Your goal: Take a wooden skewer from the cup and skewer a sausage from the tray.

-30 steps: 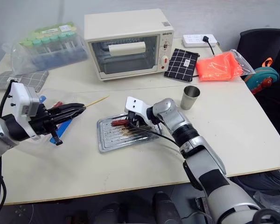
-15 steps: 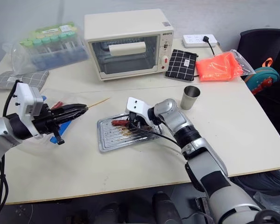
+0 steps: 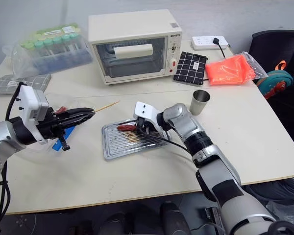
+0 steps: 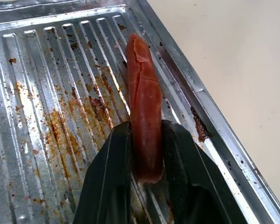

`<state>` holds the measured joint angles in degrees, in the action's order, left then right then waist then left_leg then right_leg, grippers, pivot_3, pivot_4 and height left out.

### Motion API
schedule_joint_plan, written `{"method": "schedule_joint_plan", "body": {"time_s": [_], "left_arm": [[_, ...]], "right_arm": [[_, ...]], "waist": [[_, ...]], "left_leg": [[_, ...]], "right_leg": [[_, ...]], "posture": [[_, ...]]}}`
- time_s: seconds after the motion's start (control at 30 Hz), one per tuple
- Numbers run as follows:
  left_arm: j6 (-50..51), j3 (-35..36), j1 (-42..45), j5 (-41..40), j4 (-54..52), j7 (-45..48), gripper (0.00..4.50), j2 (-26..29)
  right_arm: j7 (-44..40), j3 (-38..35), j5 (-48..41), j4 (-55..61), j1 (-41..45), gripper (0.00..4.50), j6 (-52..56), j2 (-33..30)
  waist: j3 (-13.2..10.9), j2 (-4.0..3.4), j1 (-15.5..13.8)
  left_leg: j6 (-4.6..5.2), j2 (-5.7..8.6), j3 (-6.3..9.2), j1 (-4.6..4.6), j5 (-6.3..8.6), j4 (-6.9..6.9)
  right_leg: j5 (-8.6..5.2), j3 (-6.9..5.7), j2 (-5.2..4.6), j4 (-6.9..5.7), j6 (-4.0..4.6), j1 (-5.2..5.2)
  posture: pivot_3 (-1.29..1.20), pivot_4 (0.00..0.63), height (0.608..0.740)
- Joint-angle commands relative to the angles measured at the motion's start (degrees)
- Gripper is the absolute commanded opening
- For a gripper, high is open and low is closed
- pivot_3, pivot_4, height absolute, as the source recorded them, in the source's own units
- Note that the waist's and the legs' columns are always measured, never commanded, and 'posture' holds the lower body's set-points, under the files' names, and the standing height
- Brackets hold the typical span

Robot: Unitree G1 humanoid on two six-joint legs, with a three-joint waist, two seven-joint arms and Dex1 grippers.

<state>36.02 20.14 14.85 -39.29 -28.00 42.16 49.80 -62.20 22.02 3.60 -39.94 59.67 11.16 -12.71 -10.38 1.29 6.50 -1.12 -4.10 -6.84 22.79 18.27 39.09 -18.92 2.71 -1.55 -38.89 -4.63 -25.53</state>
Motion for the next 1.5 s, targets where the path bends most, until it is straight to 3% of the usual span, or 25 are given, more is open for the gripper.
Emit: {"method": "schedule_joint_plan", "body": {"time_s": [0.03, 0.1, 0.2, 0.7, 1.0, 1.27, 1.5], "left_arm": [[-0.8, 1.7, 0.2, -0.3, -0.8, -0.1, 0.0, 0.2], [-0.6, 1.9, 0.1, -0.3, -0.9, -0.2, 0.0, 0.3], [-0.5, 2.0, 0.0, -0.3, -1.0, -0.3, 0.0, 0.3], [-1.2, 0.8, 0.8, 0.2, 0.4, 0.5, 0.0, 0.3], [-0.8, -0.7, 2.3, -0.4, 1.7, 2.8, 0.0, 0.6], [4.8, -1.1, 2.3, -6.6, 0.8, 7.3, 0.0, 2.2], [6.5, -3.5, 4.2, -8.7, 1.4, 10.3, 0.0, 2.4]], "right_arm": [[0.5, -0.3, 0.7, -0.1, 0.1, 0.99, -0.8, 0.8], [0.3, -0.3, 0.5, -0.2, 0.1, 0.99, -0.7, 1.0], [0.1, -0.3, 0.4, -0.2, 0.0, 0.51, -0.5, 1.0], [-2.9, -0.8, -0.3, 3.9, 0.7, 0.51, 2.4, -1.8], [-11.8, -2.4, -3.9, 20.6, -1.0, 0.51, 11.0, -11.7], [-23.3, -10.5, -15.9, 40.5, -2.9, 0.51, 24.6, -29.0], [-23.2, -15.7, -23.2, 48.8, -4.8, 0.51, 31.5, -36.7]], "waist": [[0.0, 0.0, 0.0], [0.0, 0.0, 0.0], [0.0, 0.0, 0.0], [0.0, 0.0, -0.2], [0.0, 0.0, -0.2], [0.0, -0.02, -1.7], [0.0, -0.02, -1.9]], "left_leg": [[0.0, 0.0, 0.0, 0.0, 0.0, 0.0], [0.0, 0.0, 0.0, 0.0, 0.0, 0.0], [0.0, 0.0, 0.0, -0.01, 0.0, 0.0], [0.0, 0.01, 0.0, -0.04, 0.0, 0.0], [0.0, 0.02, 0.01, -0.03, 0.0, -0.02], [0.01, 0.05, 0.0, 0.03, 0.01, 0.01], [0.01, 0.05, -0.03, 0.05, 0.01, -0.02]], "right_leg": [[0.0, 0.0, 0.0, 0.0, 0.0, 0.0], [0.0, 0.0, 0.0, 0.0, 0.0, 0.0], [0.0, 0.0, 0.0, 0.0, 0.0, 0.0], [0.0, 0.0, -0.01, -0.03, 0.0, 0.02], [0.0, -0.01, -0.02, 0.0, 0.0, 0.02], [0.0, 0.01, -0.05, 0.15, 0.01, 0.02], [-0.03, 0.11, 0.0, 0.31, 0.04, 0.04]], "posture": [[0.0, 0.15, 0.74], [0.0, 0.15, 0.74], [0.0, 0.15, 0.74], [0.0, 0.15, 0.74], [0.0, 0.15, 0.74], [0.0, 0.15, 0.74], [0.0, 0.15, 0.74]]}}
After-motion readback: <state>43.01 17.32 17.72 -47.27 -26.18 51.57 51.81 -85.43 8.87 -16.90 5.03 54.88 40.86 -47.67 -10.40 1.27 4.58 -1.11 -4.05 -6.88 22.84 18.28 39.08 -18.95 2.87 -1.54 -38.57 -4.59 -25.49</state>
